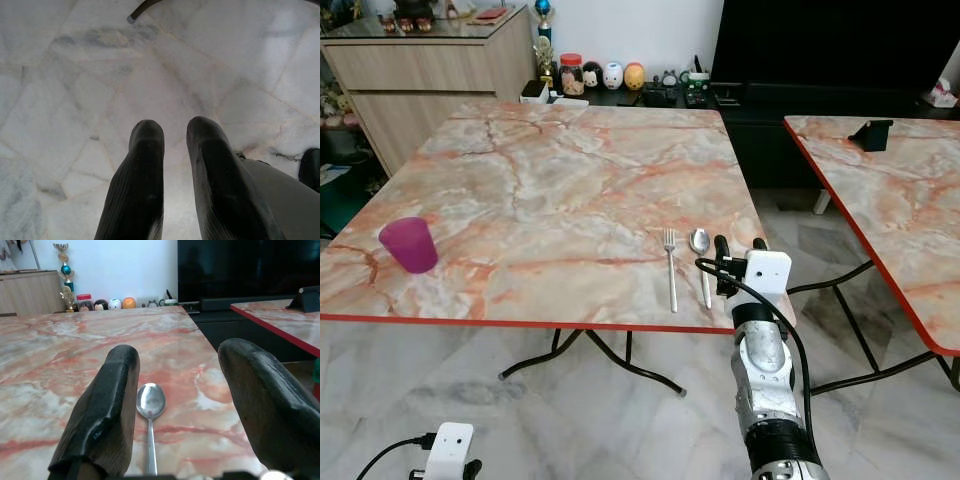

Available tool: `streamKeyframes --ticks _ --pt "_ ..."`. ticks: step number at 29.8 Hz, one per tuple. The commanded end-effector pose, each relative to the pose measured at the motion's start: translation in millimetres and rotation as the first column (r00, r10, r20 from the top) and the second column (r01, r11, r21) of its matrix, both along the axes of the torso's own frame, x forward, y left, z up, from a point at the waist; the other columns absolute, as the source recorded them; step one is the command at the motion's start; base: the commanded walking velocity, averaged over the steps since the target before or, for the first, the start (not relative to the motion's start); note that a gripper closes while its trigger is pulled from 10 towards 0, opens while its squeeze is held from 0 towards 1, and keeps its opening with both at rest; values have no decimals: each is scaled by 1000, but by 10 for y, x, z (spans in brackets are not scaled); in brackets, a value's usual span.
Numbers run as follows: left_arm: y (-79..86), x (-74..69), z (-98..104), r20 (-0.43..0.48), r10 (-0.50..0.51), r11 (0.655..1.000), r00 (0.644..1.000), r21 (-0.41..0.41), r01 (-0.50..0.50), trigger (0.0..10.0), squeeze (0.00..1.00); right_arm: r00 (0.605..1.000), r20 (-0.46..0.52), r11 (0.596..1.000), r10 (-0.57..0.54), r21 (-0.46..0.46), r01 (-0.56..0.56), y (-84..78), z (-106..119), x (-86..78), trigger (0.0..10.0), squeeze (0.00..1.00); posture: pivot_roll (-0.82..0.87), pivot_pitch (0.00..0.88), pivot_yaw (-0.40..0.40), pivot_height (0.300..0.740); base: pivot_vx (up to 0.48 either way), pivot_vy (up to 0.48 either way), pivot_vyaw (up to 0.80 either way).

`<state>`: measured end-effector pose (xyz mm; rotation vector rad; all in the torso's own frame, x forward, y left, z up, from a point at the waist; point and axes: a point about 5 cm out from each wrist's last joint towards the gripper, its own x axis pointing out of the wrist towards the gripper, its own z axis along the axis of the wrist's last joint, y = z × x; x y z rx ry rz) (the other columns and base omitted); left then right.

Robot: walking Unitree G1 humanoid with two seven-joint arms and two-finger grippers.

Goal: Setting the table

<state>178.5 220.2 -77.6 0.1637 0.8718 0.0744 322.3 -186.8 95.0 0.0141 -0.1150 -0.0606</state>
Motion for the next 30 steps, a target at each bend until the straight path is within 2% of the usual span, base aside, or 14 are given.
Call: streamKeyframes --ticks 1,11,30 --pt "-6 -13 -9 -4 11 1000 1000 0 -11 10000 0 1000 5 1000 3 3 -3 -4 21 3 10000 0 57 0 -34 731 0 0 0" --pt "-2 -18 -11 -5 16 1000 1000 3 -16 10000 0 1000 1 1000 7 3 -7 1 13 2 10000 0 58 0 -37 731 100 0 0" --pt "5 -22 -11 -4 20 1000 1000 7 -20 10000 0 1000 -9 1000 15 6 -15 28 -22 -15 10000 0 59 0 -38 731 0 0 0"
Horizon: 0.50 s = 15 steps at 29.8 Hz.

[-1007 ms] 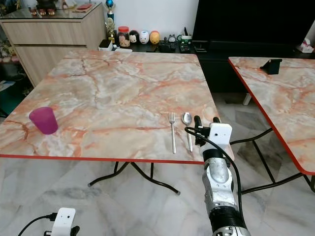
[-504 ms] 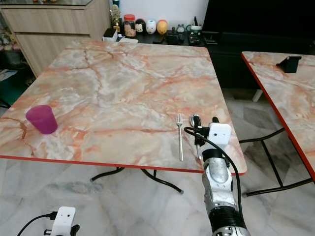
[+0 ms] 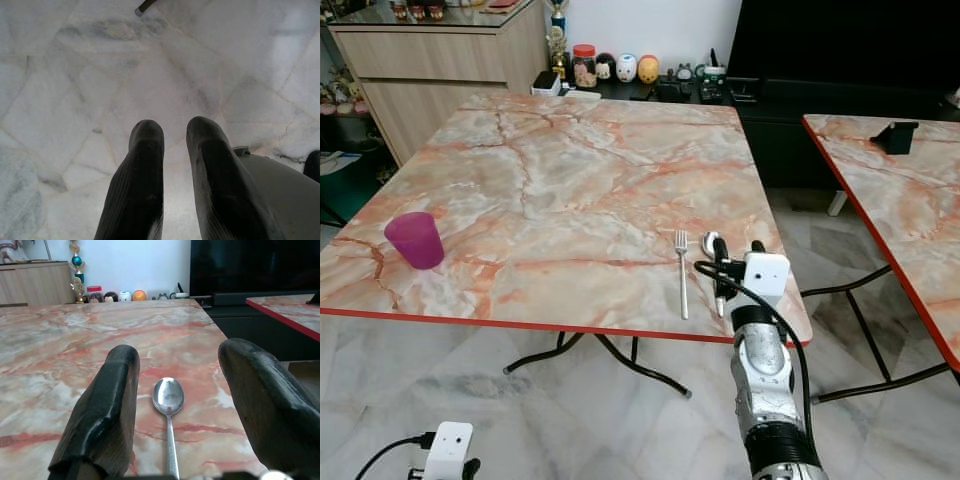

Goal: Setting the table

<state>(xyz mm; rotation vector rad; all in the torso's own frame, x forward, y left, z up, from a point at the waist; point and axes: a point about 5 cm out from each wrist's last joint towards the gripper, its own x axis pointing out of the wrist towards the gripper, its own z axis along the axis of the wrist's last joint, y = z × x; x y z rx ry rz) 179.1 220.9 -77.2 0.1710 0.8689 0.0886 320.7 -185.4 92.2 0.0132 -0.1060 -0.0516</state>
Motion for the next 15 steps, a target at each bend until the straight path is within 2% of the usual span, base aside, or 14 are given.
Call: streamKeyframes --ticks 1,15 --pt "-1 -28 -15 -7 12 1000 1000 -5 -12 10000 0 1000 0 1000 7 7 -7 18 6 1 10000 0 58 0 -37 731 0 0 0" --pt "-14 -27 -17 -8 8 1000 1000 -6 -8 10000 0 1000 -11 1000 4 4 -4 -6 -23 -15 10000 0 58 0 -38 731 0 0 0"
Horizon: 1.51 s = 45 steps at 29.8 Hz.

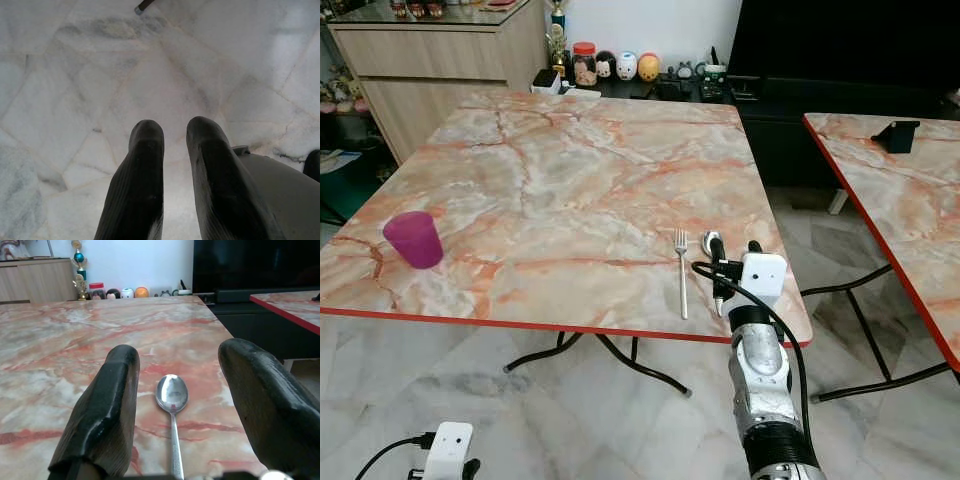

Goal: Setting the table

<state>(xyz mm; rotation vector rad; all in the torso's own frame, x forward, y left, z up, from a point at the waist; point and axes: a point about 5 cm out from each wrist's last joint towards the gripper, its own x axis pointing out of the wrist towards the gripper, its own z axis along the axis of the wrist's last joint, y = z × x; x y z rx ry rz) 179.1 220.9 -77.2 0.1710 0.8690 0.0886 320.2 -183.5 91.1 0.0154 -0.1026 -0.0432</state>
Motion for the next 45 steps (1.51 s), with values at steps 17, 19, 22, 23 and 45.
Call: streamKeyframes --ticks 17,19,22,23,45 --pt "-3 -27 -15 -7 14 1000 1000 -3 -14 10000 0 1000 -3 1000 -2 5 2 -17 -4 -9 10000 0 58 0 -38 731 235 0 0" --pt "-6 -23 -14 -8 9 1000 1000 0 -9 10000 0 1000 -3 1000 -1 6 1 -16 -4 -8 10000 0 59 0 -39 731 270 0 0" --pt "-11 -17 -11 -4 7 1000 1000 -1 -7 10000 0 1000 -6 1000 -1 7 1 -13 -9 -9 10000 0 59 0 -39 731 0 0 0" --pt "-14 -14 -10 -2 7 1000 1000 -2 -7 10000 0 1000 -6 1000 -1 7 1 -9 -11 -10 10000 0 59 0 -39 731 0 0 0" --pt "-23 -18 -13 -2 0 1000 1000 -6 0 10000 0 988 -146 999 -47 -6 46 -50 -173 1 10000 455 57 0 -39 731 0 0 0"
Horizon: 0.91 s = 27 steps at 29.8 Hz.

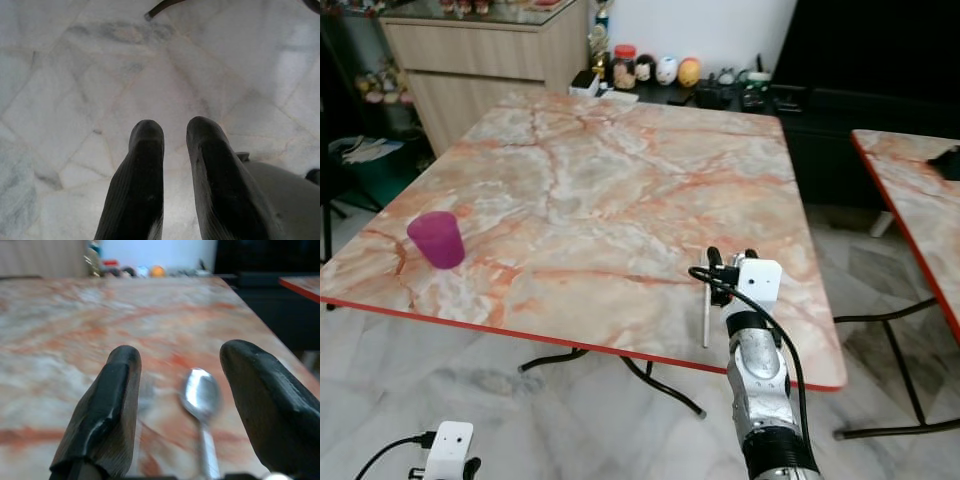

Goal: Setting the table

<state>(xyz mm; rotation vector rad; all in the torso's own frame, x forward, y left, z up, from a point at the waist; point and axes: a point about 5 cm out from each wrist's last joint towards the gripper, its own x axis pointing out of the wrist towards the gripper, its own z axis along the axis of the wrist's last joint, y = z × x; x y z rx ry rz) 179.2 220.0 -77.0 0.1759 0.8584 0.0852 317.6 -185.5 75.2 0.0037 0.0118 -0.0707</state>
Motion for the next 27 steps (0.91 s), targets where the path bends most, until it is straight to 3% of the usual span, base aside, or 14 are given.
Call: streamKeyframes --ticks 1,2,3,5,6,9,10,27 --pt "-15 -19 -16 -12 6 1000 1000 -9 -6 10000 0 999 -32 1000 -20 5 20 -29 -15 27 10000 455 57 0 -39 731 0 0 0" --pt "-15 -19 -16 -12 5 1000 1000 -9 -5 10000 0 996 -81 998 -48 33 51 -45 -67 35 10000 796 57 0 -39 731 0 0 0" --pt "-16 -19 -16 -12 4 1000 1000 -9 -4 10000 0 992 -107 997 -61 48 66 -50 -95 36 10000 796 57 0 -39 731 0 0 0" --pt "-17 -23 -18 -13 3 1000 1000 -10 -3 10000 0 984 -161 992 -81 80 94 -60 -171 26 10000 890 59 0 -40 731 0 0 0" --pt "-19 -25 -19 -13 3 1000 1000 -10 -3 10000 0 981 -177 991 -82 93 99 -59 -195 19 10000 1000 60 0 -41 731 0 0 0" --pt "-23 -26 -20 -13 -1 1000 1000 -11 1 10000 0 978 -201 990 -59 116 84 -30 -228 16 10000 1000 61 0 -41 731 0 0 0" --pt "-27 -25 -21 -13 -4 1000 1000 -12 4 10000 0 979 -202 994 -35 91 54 -1 -224 27 10000 12 60 0 -41 731 0 0 0" --pt "-33 -26 -23 -16 -4 1000 1000 -12 4 10000 0 977 -205 992 -57 95 78 -4 -45 250 10000 0 47 0 -34 731 0 0 0"
